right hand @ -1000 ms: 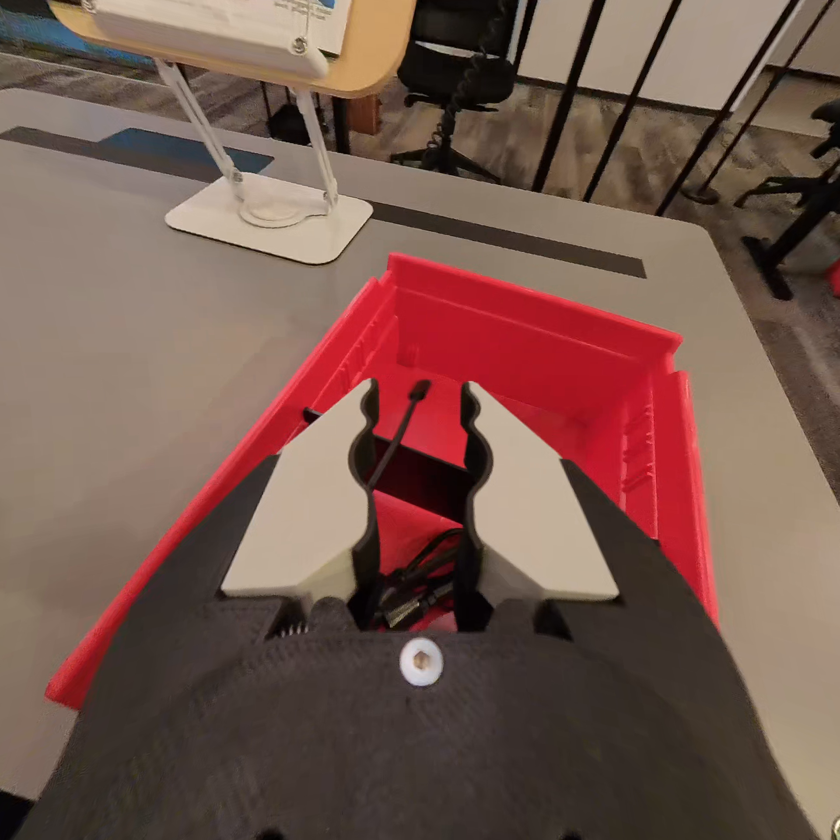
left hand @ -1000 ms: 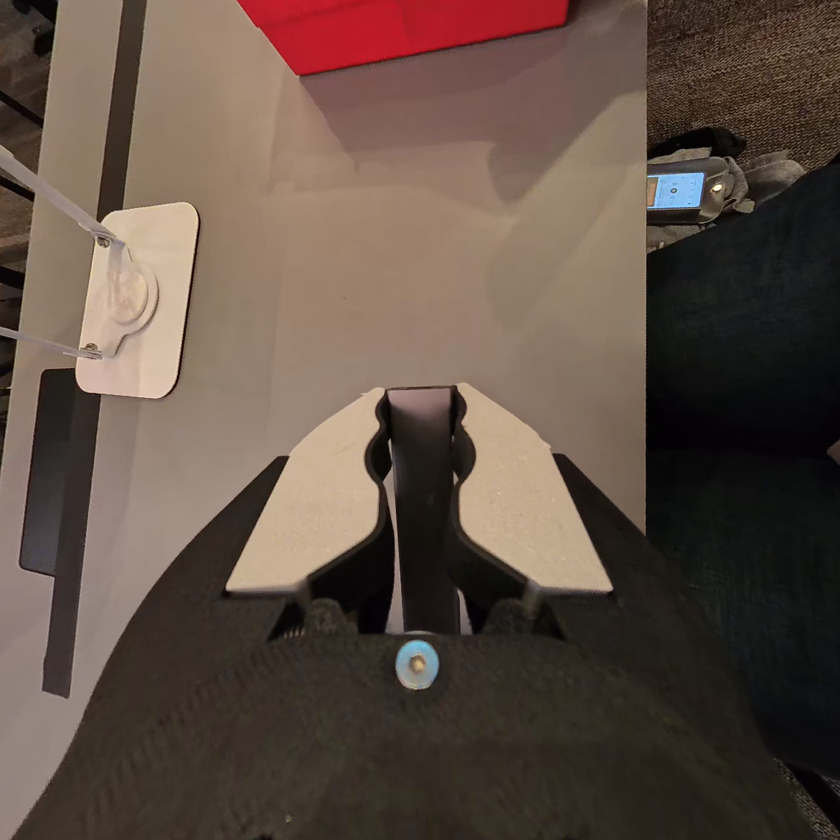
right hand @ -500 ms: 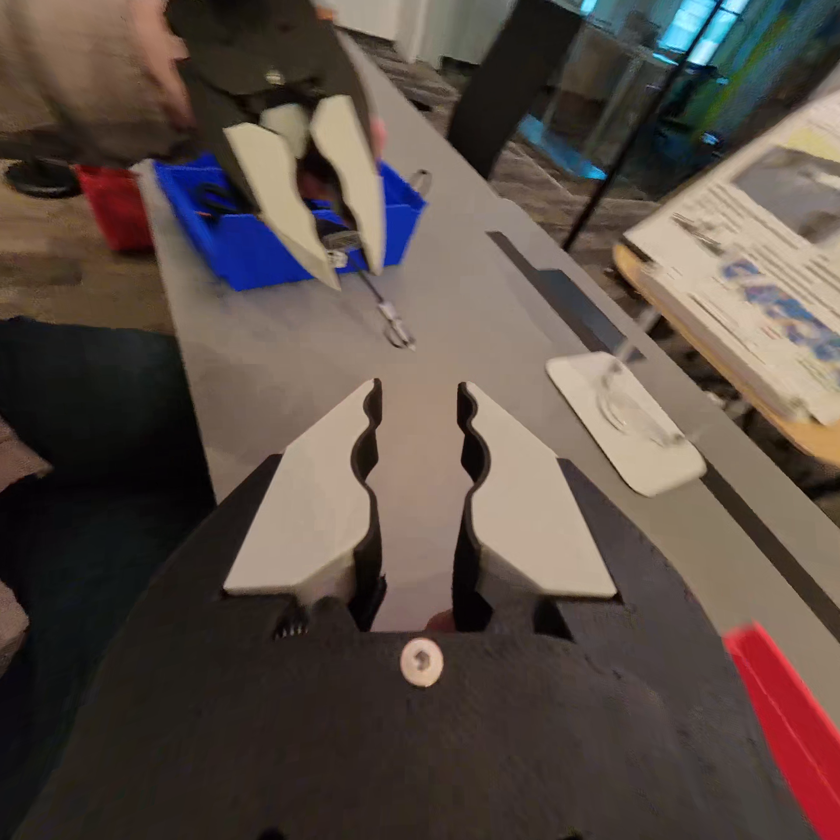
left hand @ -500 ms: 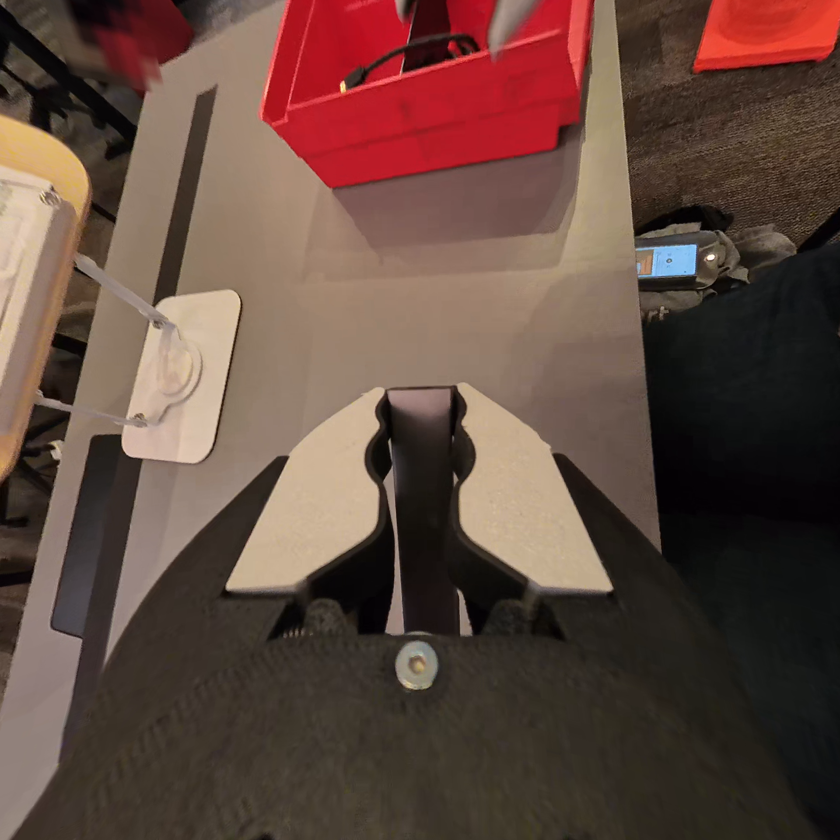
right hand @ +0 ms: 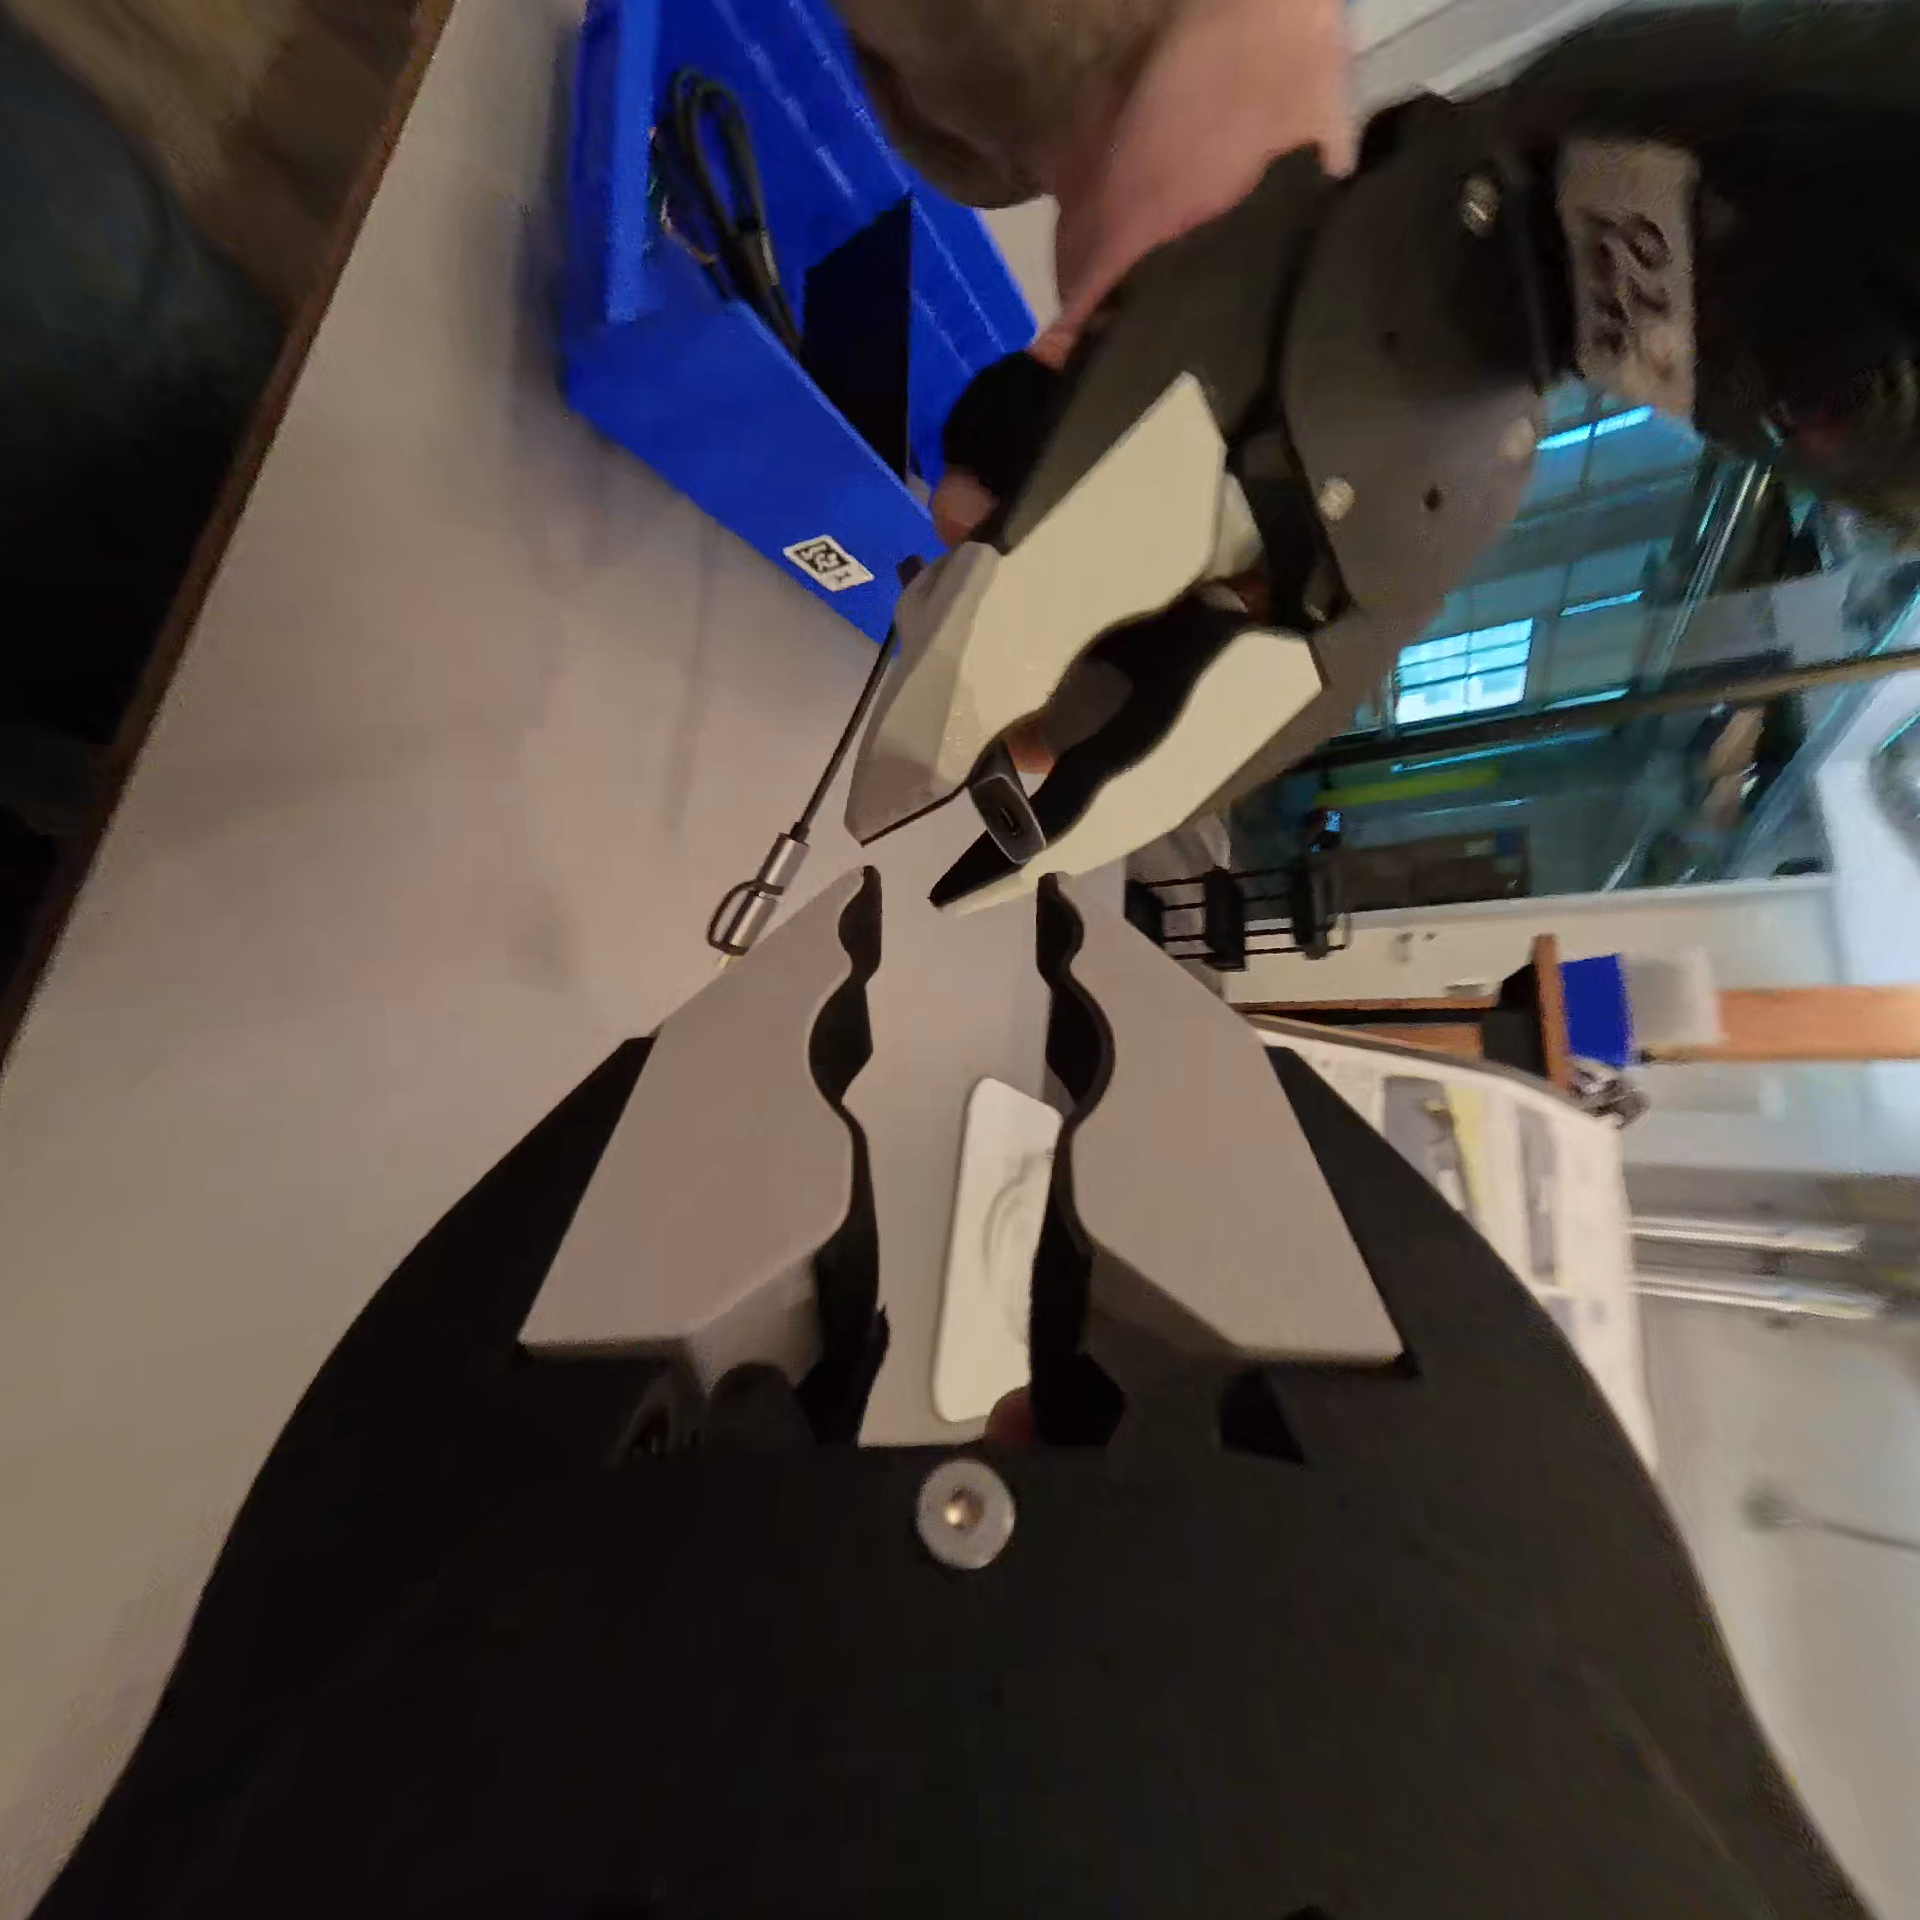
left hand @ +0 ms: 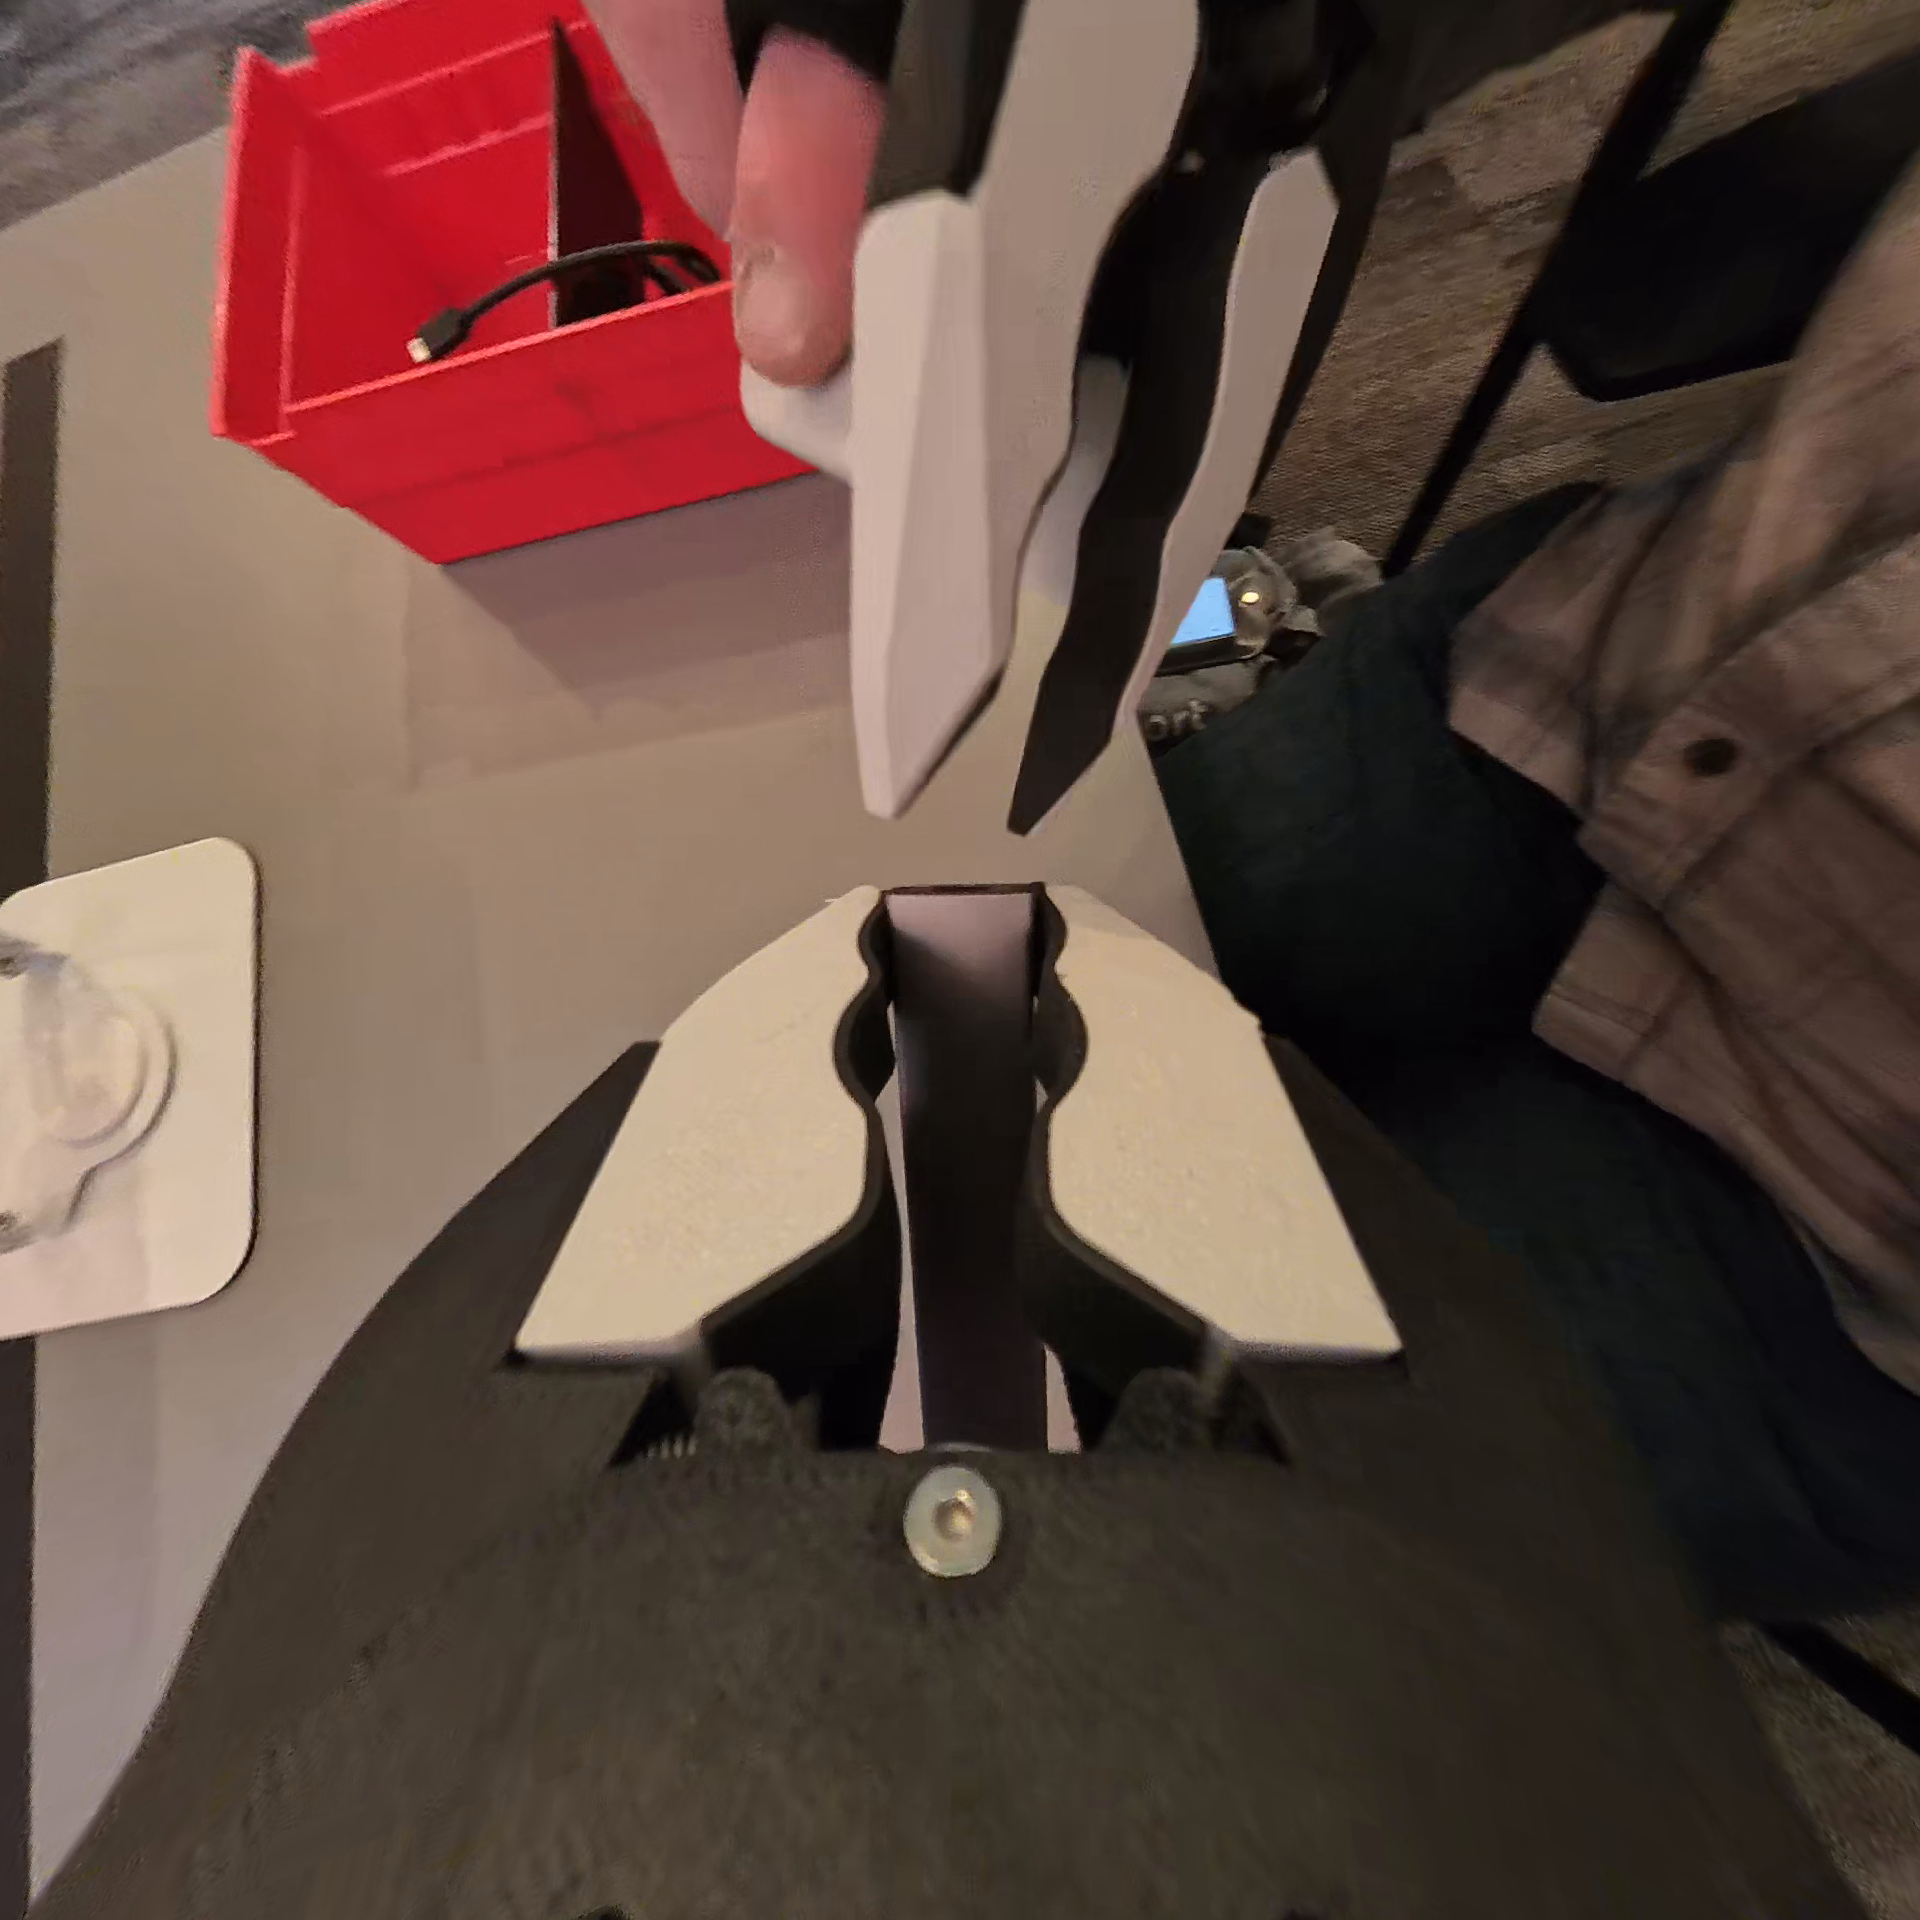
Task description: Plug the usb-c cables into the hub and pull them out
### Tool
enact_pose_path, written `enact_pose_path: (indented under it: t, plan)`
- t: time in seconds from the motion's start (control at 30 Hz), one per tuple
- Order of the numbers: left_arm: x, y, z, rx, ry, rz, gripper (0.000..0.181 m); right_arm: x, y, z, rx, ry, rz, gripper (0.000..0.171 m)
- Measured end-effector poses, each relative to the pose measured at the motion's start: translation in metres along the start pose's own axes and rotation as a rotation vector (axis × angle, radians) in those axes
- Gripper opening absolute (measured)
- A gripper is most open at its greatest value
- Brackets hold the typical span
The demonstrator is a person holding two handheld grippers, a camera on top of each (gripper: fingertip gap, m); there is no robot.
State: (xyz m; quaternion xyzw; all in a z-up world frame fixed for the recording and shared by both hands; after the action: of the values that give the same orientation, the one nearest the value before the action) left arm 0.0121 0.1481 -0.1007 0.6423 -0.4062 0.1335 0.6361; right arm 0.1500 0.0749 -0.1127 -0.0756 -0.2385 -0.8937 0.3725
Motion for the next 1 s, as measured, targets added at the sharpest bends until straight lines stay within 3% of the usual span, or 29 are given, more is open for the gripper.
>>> enact_pose_path:
  t: [0.13, 0.4, 0.6, 0.9, 1.0]
  plan:
    - [0.001, -0.003, 0.002, -0.084, -0.038, -0.038, 0.022, 0.008, -0.008, -0.006, 0.001, 0.153, -0.026, 0.023]
    - [0.002, -0.016, 0.006, -0.165, -0.087, -0.116, 0.021, 0.016, -0.012, -0.015, 0.006, 0.253, -0.01, 0.021]
    - [0.003, -0.023, 0.003, -0.196, -0.095, -0.143, 0.021, 0.012, -0.011, -0.013, 0.024, 0.235, -0.008, 0.022]
    - [0.0, -0.045, 0.004, -0.245, -0.154, -0.277, 0.022, 0.005, -0.024, -0.023, 0.221, 0.225, -0.021, 0.018]
    - [-0.003, -0.053, 0.007, -0.264, -0.17, -0.316, 0.021, 0.004, -0.027, -0.027, 0.258, 0.205, -0.025, 0.009]
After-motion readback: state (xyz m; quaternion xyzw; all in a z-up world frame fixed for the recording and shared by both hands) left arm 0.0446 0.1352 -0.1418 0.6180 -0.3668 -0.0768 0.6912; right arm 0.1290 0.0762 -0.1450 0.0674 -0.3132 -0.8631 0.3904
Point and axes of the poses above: each gripper's, where its closed fingertips meet, y back along the fingers, x out of its top, z = x × y across the jaws, the point moved 10 cm from there along y, back along the fingers, and after that the axes turned 1 degree about -x, right-handed, at the moved point
